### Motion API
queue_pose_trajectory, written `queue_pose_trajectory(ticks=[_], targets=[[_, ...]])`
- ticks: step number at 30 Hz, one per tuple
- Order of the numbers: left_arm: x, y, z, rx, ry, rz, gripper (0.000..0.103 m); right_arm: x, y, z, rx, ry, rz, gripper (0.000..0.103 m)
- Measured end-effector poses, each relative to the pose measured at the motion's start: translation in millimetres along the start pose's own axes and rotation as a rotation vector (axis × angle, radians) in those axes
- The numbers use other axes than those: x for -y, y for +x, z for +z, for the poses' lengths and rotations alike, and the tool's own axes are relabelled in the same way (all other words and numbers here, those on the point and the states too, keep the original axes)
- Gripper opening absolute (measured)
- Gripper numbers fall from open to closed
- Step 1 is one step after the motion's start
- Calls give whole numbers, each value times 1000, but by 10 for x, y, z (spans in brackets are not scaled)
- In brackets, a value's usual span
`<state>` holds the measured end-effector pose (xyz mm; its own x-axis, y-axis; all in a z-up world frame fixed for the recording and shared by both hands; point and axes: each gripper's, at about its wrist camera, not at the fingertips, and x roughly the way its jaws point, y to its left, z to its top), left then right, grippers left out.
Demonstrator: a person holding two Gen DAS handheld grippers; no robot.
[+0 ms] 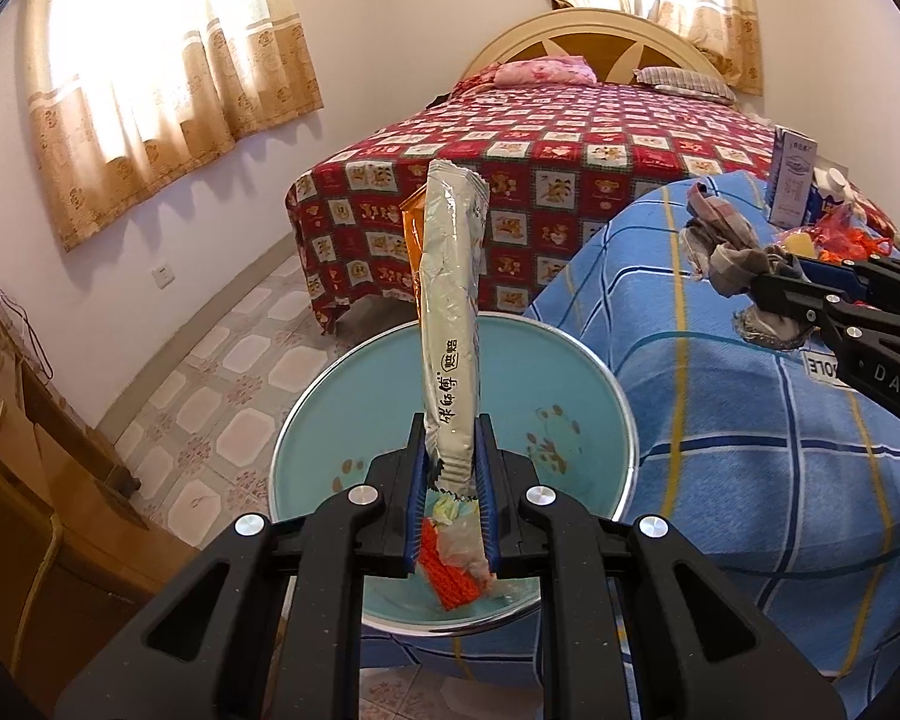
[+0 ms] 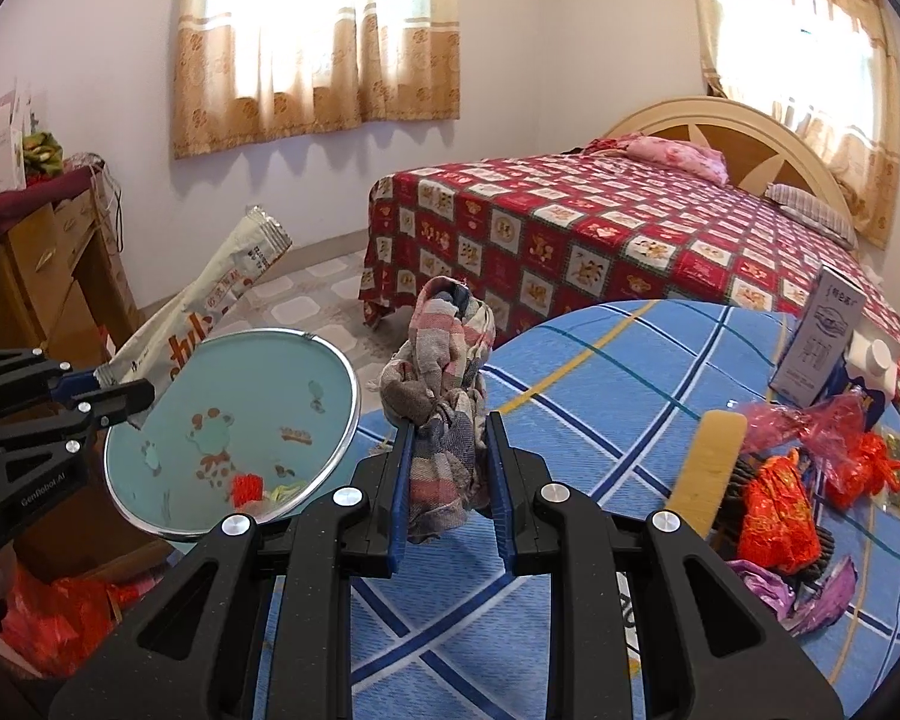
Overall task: Collect trash
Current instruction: 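Carry the wrapper and rag toward the bin with both tools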
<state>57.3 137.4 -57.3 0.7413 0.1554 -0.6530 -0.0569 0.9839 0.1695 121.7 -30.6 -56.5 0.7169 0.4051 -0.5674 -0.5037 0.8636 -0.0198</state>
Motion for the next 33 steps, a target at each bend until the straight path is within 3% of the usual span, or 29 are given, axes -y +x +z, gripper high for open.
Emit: queue_pose_trajectory(ticks=[33], targets=[[-547,67,-200,-51,-66,92,15,-593,336,150,-58,-120,81,23]])
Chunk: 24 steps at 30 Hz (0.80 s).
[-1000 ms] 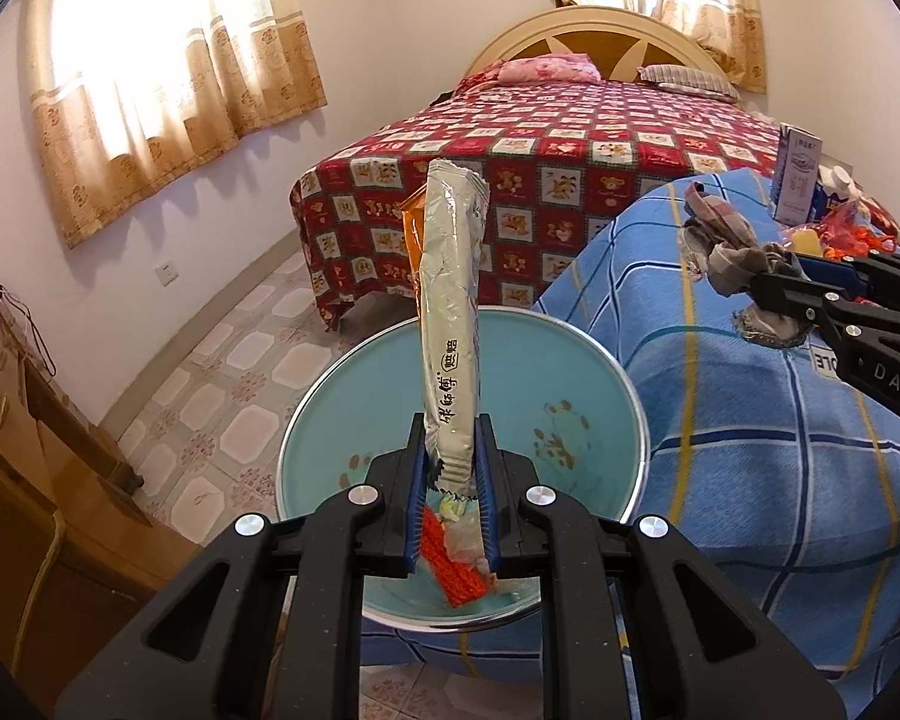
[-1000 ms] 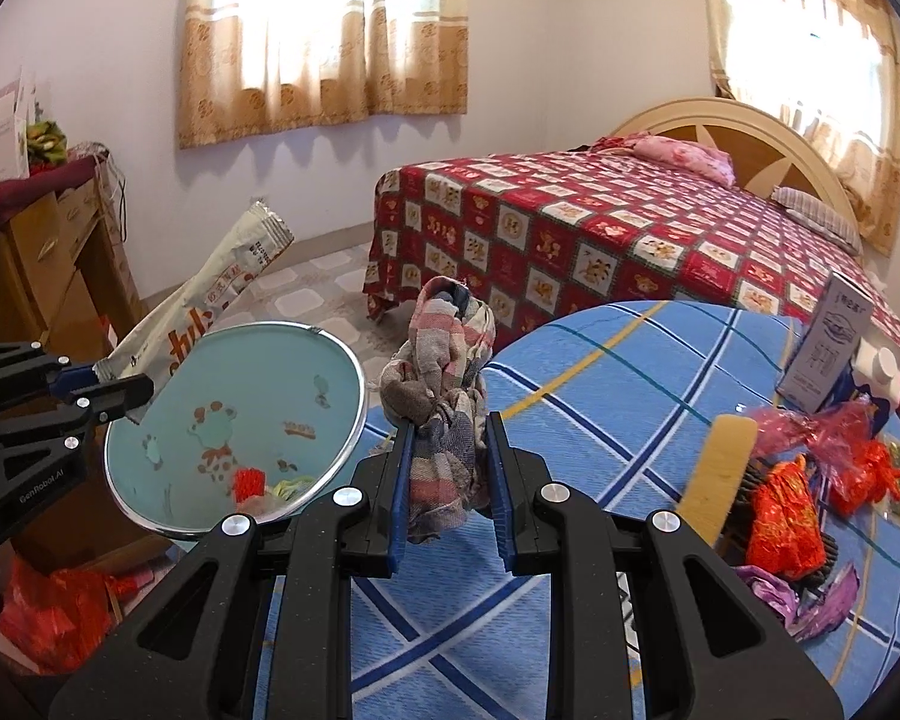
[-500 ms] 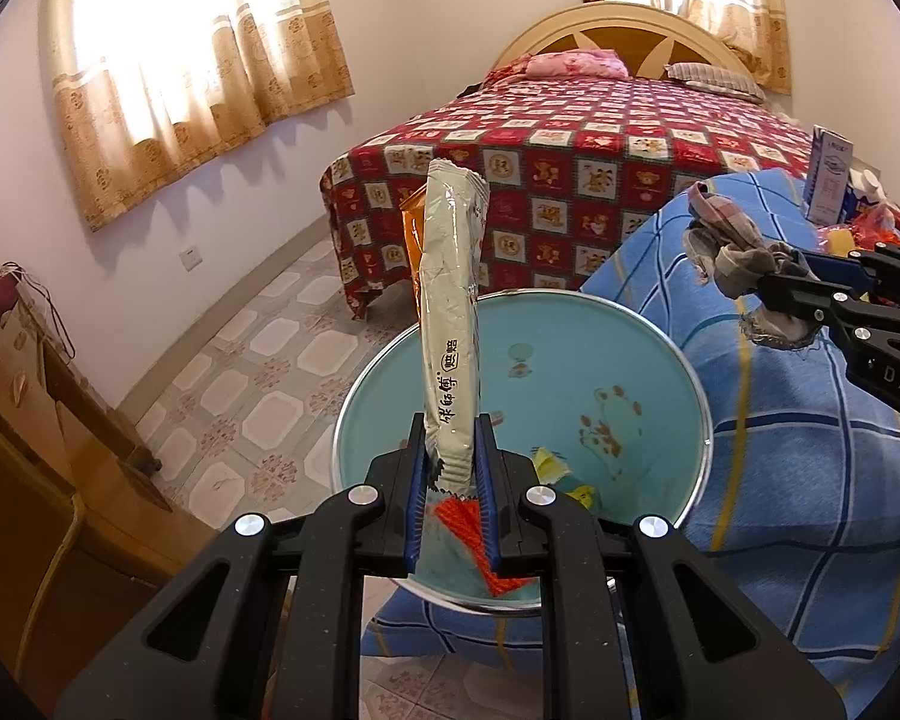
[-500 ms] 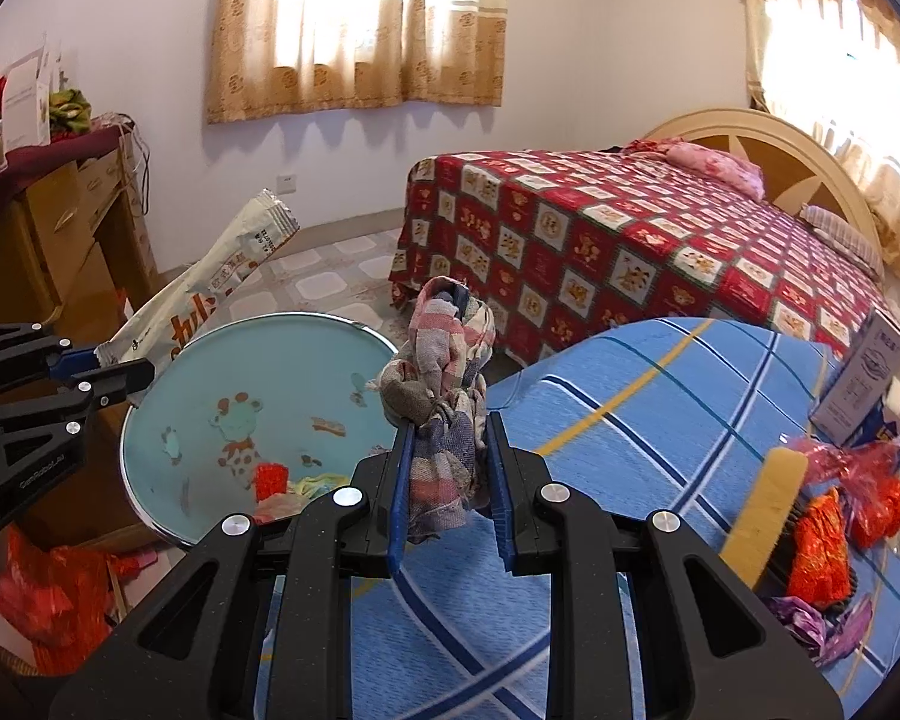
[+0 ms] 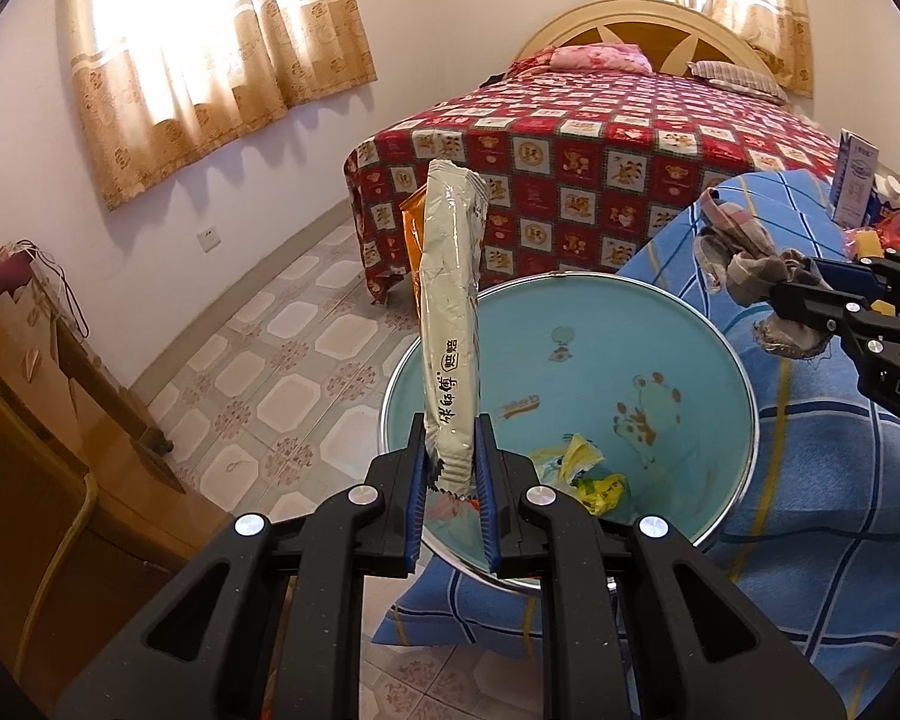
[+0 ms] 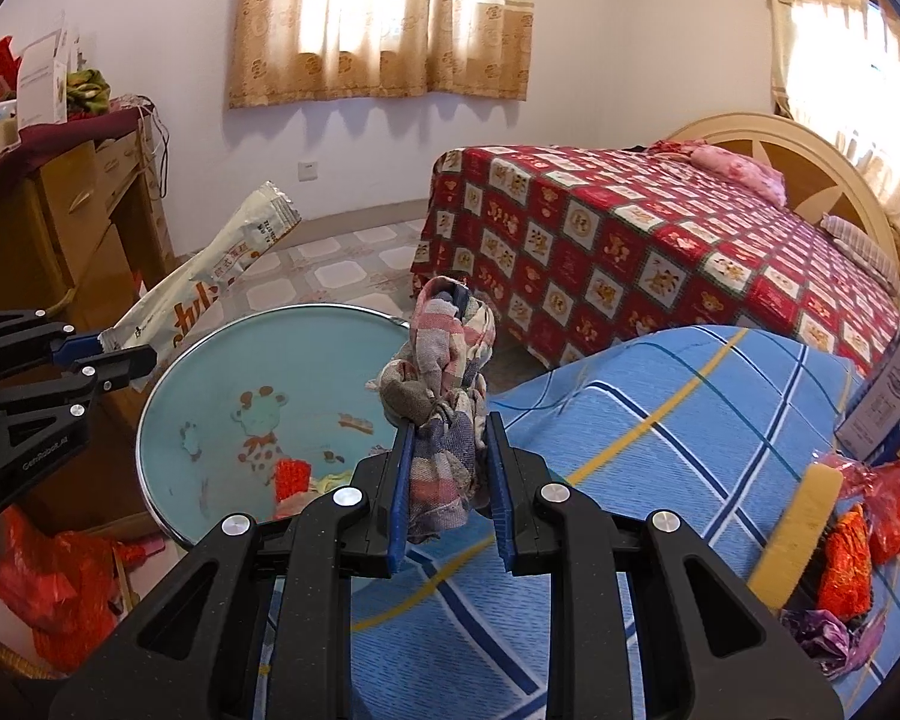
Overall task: Collect trash
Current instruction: 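Carry the wrapper and rag toward the bin with both tools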
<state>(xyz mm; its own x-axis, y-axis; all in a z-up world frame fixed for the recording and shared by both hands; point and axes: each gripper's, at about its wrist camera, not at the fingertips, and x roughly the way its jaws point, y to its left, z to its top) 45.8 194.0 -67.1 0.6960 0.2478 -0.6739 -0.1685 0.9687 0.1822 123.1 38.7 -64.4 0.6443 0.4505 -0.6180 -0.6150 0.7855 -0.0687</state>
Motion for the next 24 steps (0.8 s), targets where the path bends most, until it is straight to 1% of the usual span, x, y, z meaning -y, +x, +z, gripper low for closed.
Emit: queue_pose_trajectory(ticks=[6,24], targets=[[-15,17,-4,-5,-10,2,15,-69,42,15,-5,-10,9,23],[-38,39,-18,-7,-16,-4,15,-92,50,27,-7,-16,12,23]])
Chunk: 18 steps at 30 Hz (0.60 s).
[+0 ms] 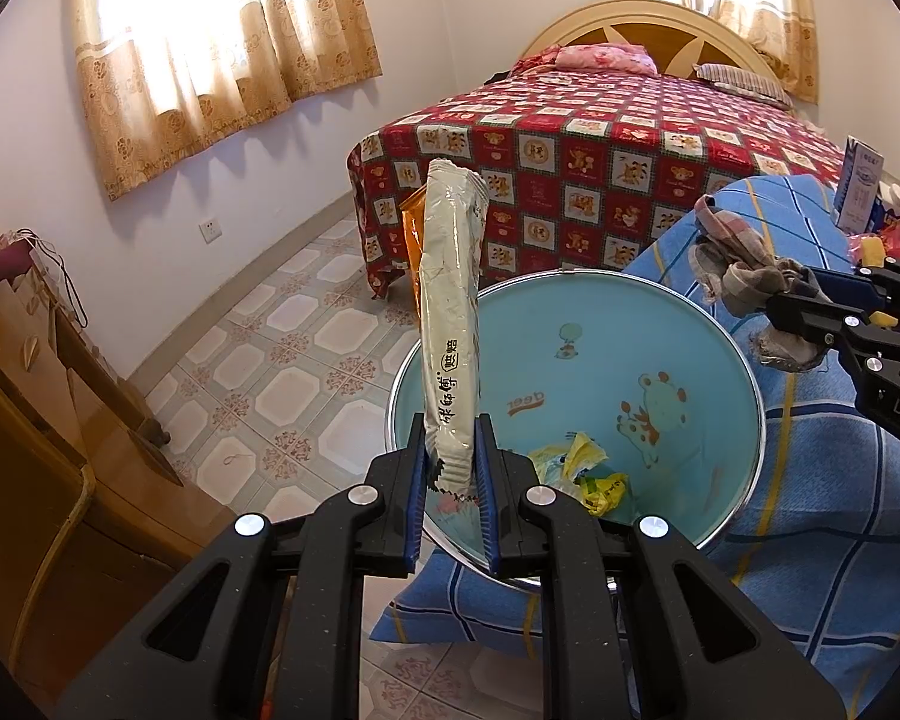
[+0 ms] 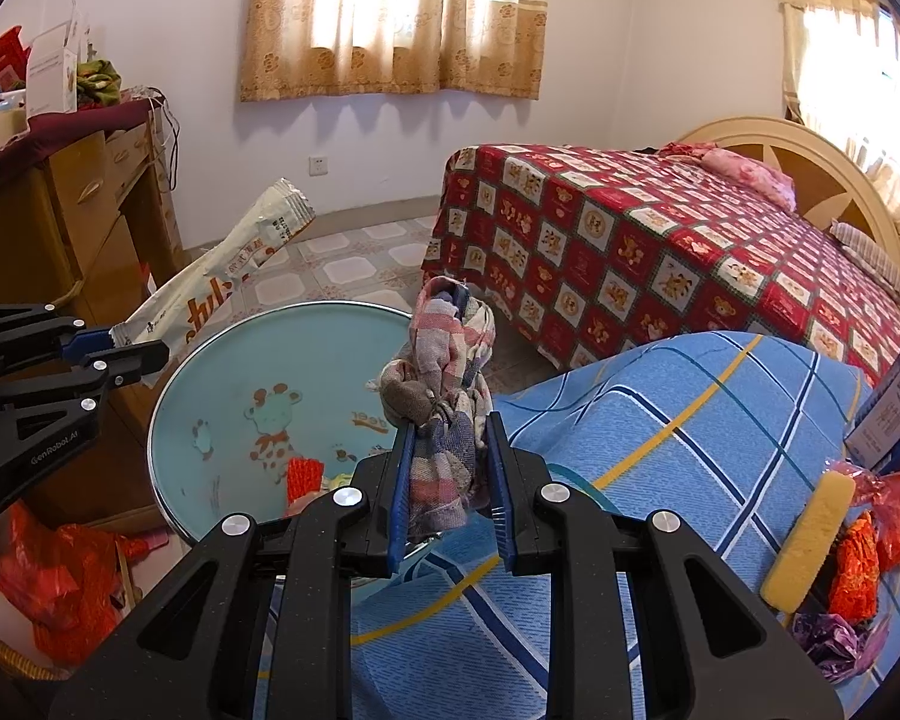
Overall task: Collect trash
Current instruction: 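Carry the wrapper and rag toward the bin with both tools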
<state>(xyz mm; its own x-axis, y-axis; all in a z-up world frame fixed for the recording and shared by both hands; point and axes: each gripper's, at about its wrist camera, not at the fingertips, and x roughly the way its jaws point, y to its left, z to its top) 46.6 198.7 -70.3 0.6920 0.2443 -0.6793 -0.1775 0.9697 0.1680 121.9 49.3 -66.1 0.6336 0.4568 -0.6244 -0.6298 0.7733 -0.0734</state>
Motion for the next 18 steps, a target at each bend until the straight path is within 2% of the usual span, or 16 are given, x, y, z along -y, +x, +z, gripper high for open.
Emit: queue_pose_trajectory(ticks=[14,16,18], targets=[[17,2,2,-2,3,-3,15,-20,-10,14,3,-3,3,24],[59,3,-4,-4,9,-21,17,-21,-6,14,1,-2,13,26],[112,-2,-14,-3,13,-27,29,-20,-7,23,2,3,38,33]])
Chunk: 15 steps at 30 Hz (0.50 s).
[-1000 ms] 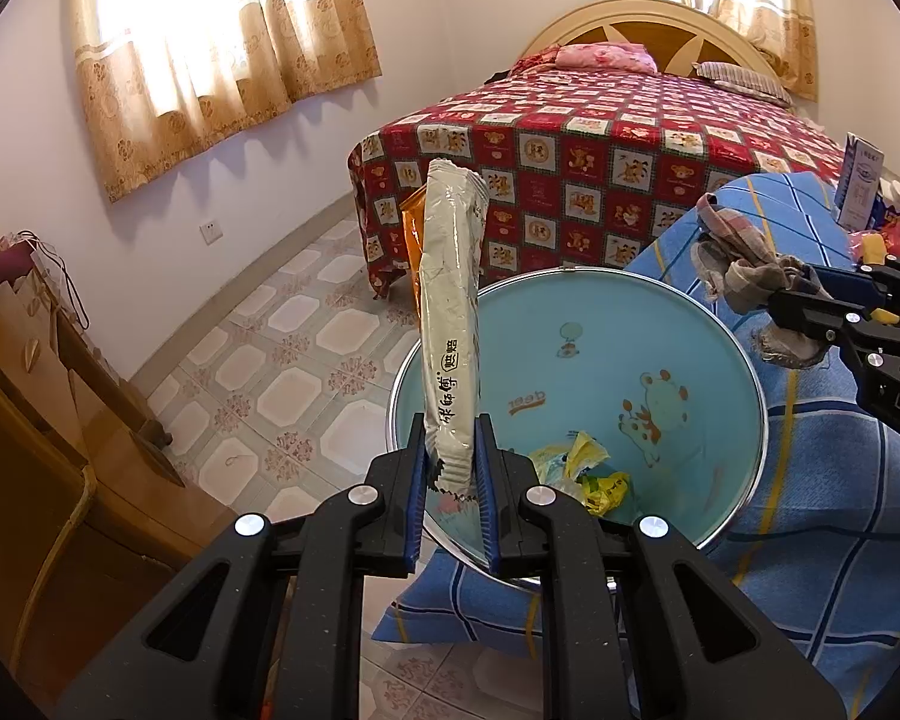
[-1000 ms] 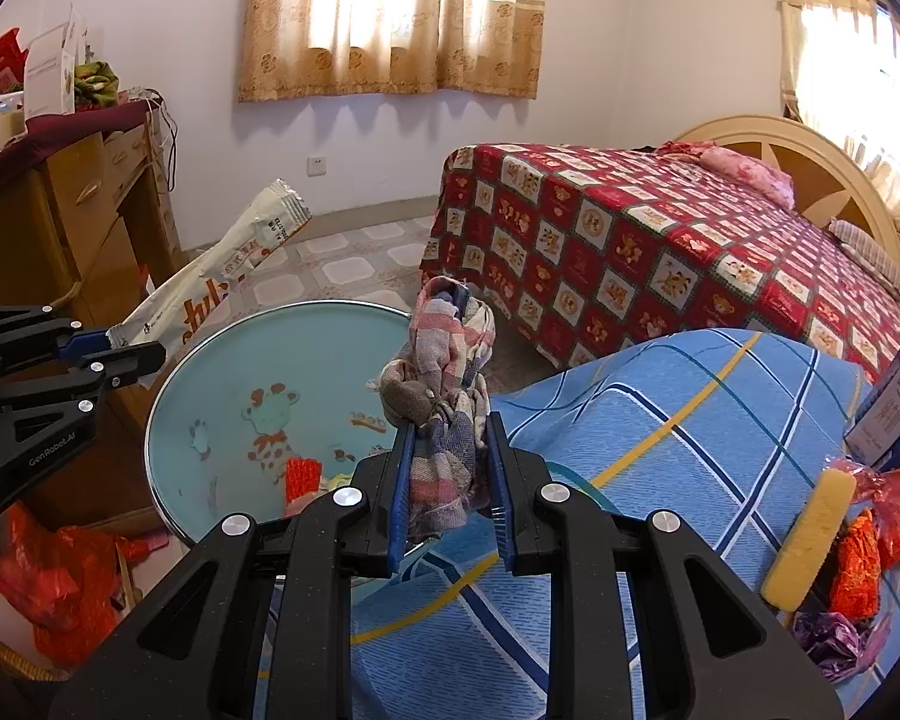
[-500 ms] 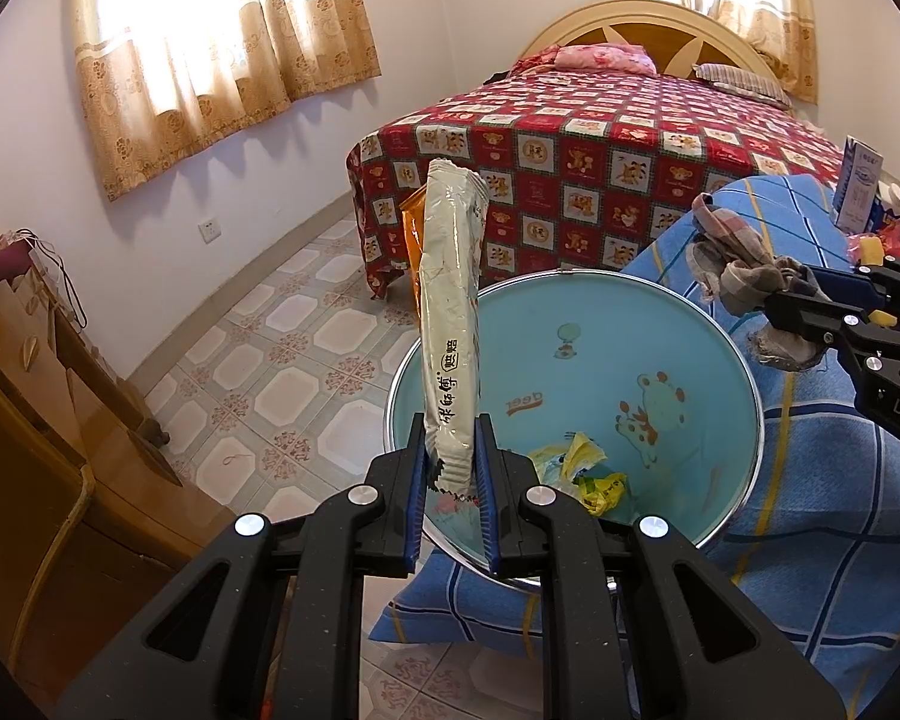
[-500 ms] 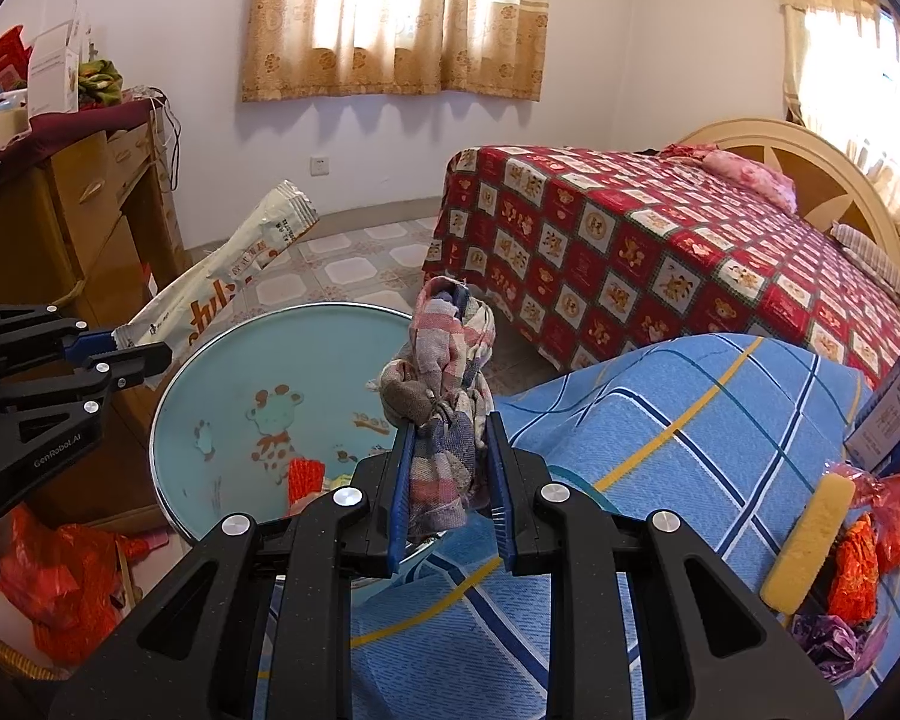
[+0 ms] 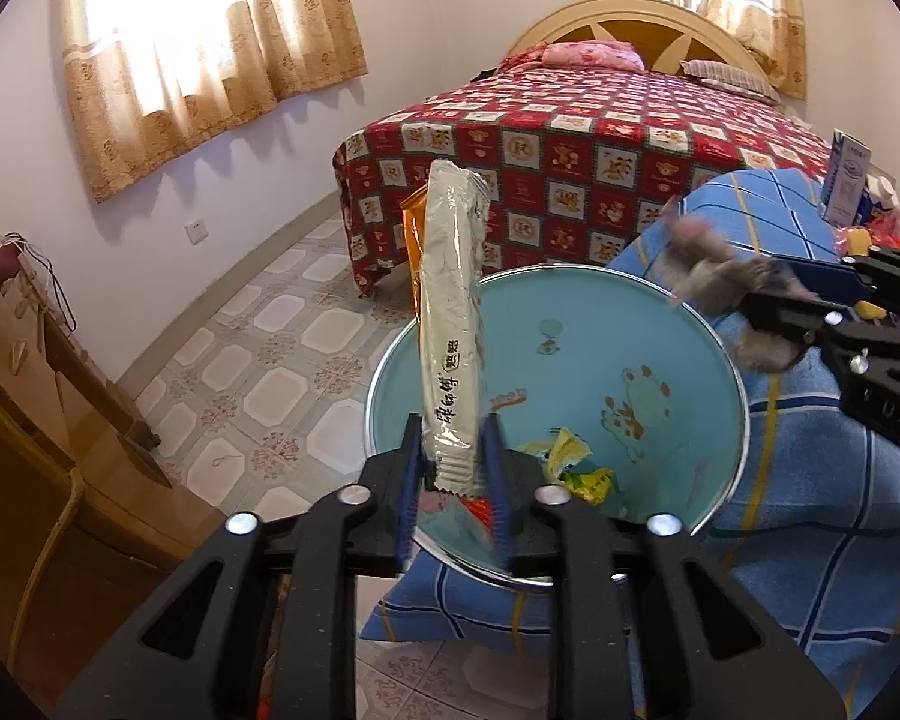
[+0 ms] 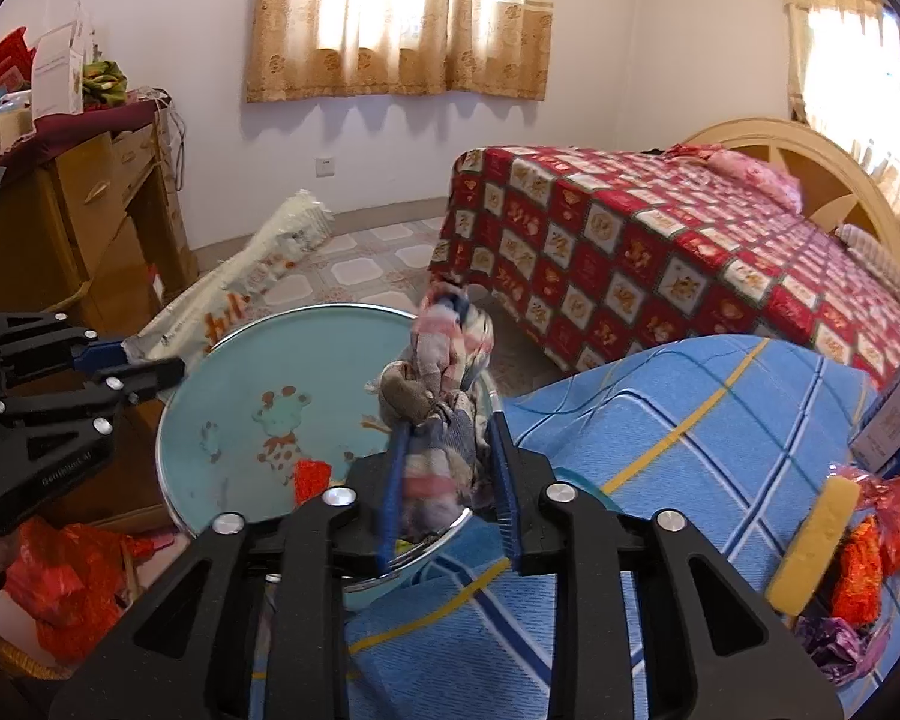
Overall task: Collect trash
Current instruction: 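Carry the wrapper and rag toward the bin with both tools, then open both tools over the blue bin to drop wrapper and rag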
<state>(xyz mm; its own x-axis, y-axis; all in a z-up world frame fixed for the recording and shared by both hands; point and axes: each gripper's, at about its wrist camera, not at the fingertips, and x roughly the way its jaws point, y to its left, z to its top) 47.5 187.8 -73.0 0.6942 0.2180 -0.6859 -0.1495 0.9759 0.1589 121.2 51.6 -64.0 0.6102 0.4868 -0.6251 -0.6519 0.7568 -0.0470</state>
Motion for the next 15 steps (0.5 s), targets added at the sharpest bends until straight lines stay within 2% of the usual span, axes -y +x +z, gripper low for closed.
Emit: queue_pose_trajectory(ticks=[5,15], targets=[[99,-2,-29,0,20,-5,47,0,-8,-19,3,9,2,44],[51,26,-23,-9,9,2,49,-11,-5,-46,1,10,-1,45]])
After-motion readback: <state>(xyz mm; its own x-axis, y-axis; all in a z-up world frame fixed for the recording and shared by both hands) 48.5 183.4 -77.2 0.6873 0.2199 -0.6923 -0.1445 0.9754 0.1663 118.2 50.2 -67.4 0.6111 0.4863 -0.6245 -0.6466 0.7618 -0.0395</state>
